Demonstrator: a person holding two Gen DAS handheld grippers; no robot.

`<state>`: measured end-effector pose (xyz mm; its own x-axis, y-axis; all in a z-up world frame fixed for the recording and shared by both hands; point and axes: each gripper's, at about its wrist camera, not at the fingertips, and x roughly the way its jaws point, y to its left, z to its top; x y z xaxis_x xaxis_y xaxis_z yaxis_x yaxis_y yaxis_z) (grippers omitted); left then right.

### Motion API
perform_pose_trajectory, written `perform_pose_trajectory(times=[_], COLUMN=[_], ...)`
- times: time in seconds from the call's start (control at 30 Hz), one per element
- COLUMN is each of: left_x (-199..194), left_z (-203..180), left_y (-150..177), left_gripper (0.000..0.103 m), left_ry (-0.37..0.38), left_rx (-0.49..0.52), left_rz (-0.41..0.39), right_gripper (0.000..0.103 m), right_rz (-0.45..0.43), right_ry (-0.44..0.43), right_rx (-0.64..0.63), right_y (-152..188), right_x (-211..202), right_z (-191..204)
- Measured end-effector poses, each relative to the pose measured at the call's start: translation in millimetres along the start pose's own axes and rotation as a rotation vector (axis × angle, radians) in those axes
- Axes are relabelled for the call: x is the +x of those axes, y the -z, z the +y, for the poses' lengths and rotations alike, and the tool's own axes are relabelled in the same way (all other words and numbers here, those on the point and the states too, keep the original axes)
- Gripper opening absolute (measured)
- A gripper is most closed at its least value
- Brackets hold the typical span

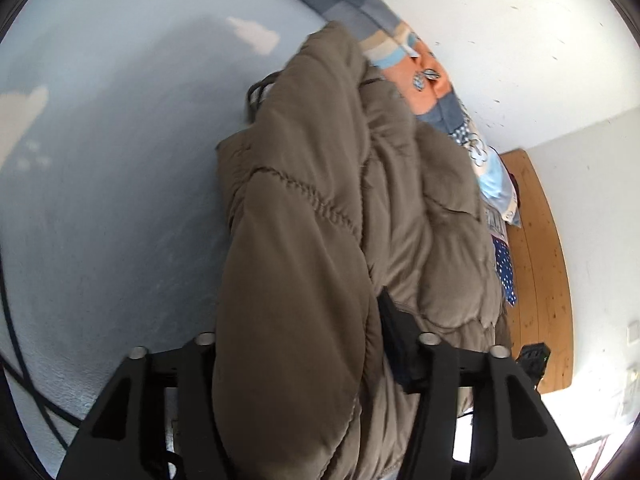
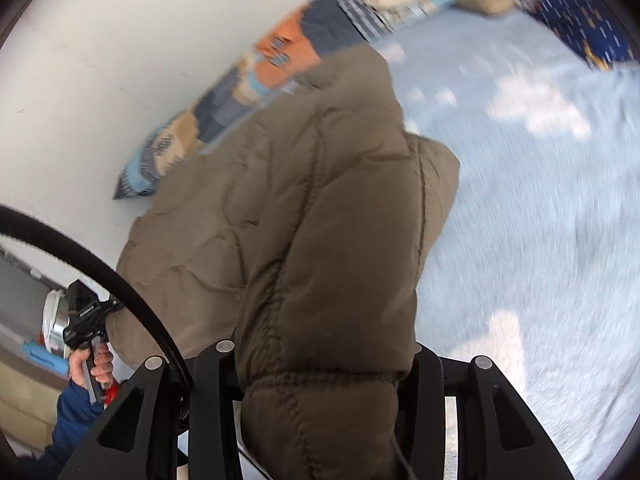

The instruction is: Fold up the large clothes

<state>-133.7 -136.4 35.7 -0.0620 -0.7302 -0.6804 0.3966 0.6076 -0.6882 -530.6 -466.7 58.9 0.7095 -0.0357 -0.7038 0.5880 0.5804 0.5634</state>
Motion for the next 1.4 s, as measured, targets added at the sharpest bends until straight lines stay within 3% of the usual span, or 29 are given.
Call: perform_pose_trajectory(times=[0.07, 0.13, 0.2, 0.3, 0.43, 0.53, 0.67, 0.77, 0.93, 1.07, 1.2, 1.4], left_x=[3.5, 4.2, -1.0, -30.6, -89.2, -121.3, -116.6, -83.7, -8.2, 44.1, 61.8, 72.0], left_z=[7.8, 11.5, 14.6, 18.0, 18.8, -3.6, -59.0, -103.1, -148.1, -126.6, -114.8, -100.2], left_y=[2.6, 2.3, 2.3, 0.3, -4.8, -6.3, -10.1, -9.1, -9.7, -25.5, -35.0, -36.5], left_gripper=[0.082, 0.084, 0.084, 0.084, 0.084, 0.084, 0.084, 0.084, 0.084, 0.084, 0.084, 0.086], left_ry=[-0.040, -0.023, -0.008, -0.011, -0.042, -0.142, -0.223, -0.241, -0.285, -0.400, -0.426, -0.429], left_rx=[-0.032, -0.068, -0.115, -0.148, -0.176, -0.105, 0.058, 0.234, 0.441, 0.393, 0.369, 0.354], left_rz=[-0.014, -0.015, -0.008, -0.059, -0.242, -0.385, -0.459, -0.408, -0.276, -0.129, -0.073, -0.017], right_gripper=[0.056, 0.076, 0.083, 0.083, 0.083, 0.083, 0.078, 0.066, 0.044, 0.041, 0.041, 0.041], right_rz=[0.011, 0.023, 0.029, 0.031, -0.068, -0.217, -0.351, -0.347, -0.227, -0.144, -0.051, 0.012], right_ry=[-0.004, -0.018, -0.006, -0.025, 0.015, 0.044, 0.127, 0.128, 0.154, 0.213, 0.275, 0.332], right_rx=[0.055, 0.126, 0.184, 0.239, 0.277, 0.282, 0.148, 0.016, -0.134, -0.146, -0.122, -0.099], right_y=[3.9, 7.2, 9.8, 10.0, 7.8, 3.4, -10.9, -25.4, -40.2, -48.4, -55.7, -66.8], right_x=[5.5, 10.8, 9.9, -4.0, -58.6, -104.3, -129.6, -112.8, -48.5, 1.2, 42.6, 75.5], right_z=[-11.8, -26.0, -38.0, -43.6, -49.1, -49.3, -18.2, 19.6, 63.9, 69.1, 59.0, 52.4])
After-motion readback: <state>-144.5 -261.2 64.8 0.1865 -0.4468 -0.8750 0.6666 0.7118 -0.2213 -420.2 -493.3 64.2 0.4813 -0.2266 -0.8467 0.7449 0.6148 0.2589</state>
